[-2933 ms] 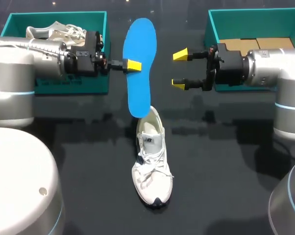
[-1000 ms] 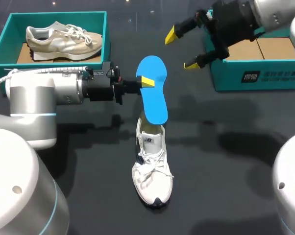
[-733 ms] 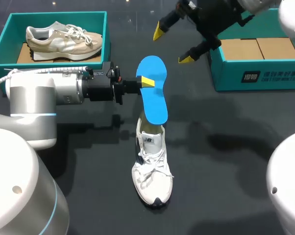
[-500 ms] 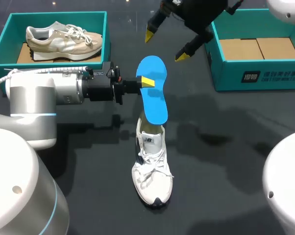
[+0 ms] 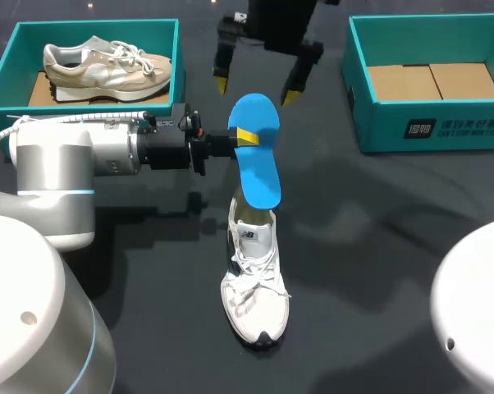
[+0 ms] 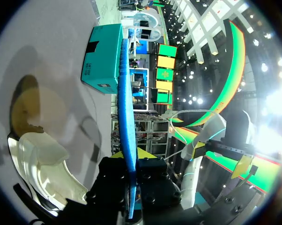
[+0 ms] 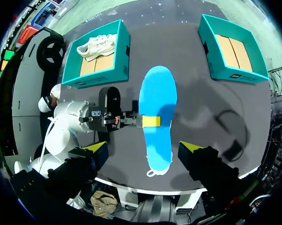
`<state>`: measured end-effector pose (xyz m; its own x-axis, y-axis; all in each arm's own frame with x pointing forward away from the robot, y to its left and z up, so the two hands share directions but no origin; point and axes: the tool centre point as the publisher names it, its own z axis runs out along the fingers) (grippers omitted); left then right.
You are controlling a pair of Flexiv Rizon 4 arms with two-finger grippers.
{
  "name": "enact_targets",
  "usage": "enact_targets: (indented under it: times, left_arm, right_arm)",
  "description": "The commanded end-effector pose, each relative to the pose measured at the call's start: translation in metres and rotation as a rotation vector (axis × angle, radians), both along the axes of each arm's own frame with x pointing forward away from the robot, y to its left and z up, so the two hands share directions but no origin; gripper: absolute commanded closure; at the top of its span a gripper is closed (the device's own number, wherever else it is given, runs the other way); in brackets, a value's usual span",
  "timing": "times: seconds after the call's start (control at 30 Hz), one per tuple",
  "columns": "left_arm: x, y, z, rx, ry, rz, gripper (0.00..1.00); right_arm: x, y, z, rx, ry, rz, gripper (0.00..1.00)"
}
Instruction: Take the shoe out of the shoebox, open the shoe tongue, remove and reinsert the insole, then place the shoe into the shoebox
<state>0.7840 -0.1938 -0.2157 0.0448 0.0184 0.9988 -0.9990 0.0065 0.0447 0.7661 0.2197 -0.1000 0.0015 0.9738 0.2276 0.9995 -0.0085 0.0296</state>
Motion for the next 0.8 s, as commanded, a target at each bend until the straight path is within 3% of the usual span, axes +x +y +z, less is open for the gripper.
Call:
enact_targets:
  times: [0.03,0.17,0.43,0.8]
  left_arm:
    - [0.000,0.000,-0.001,0.000,0.000,0.000,1.00]
    - [0.000,0.000,-0.001,0.000,0.000,0.000,1.00]
    - [0.000,0.000,-0.001,0.000,0.000,0.000,1.00]
    - [0.000,0.000,-0.001,0.000,0.000,0.000,1.00]
  right_arm:
    - [-0.012,0.005,-0.002,-0.249,-0.016,-0.019,0.00]
    - [-0.023,0.006,-0.004,-0.224,-0.033,-0.017,0.00]
    - [-0.033,0.000,-0.003,-0.020,-0.035,0.012,0.00]
    - [-0.045,-0.019,-0.016,0.353,-0.014,0.013,0.00]
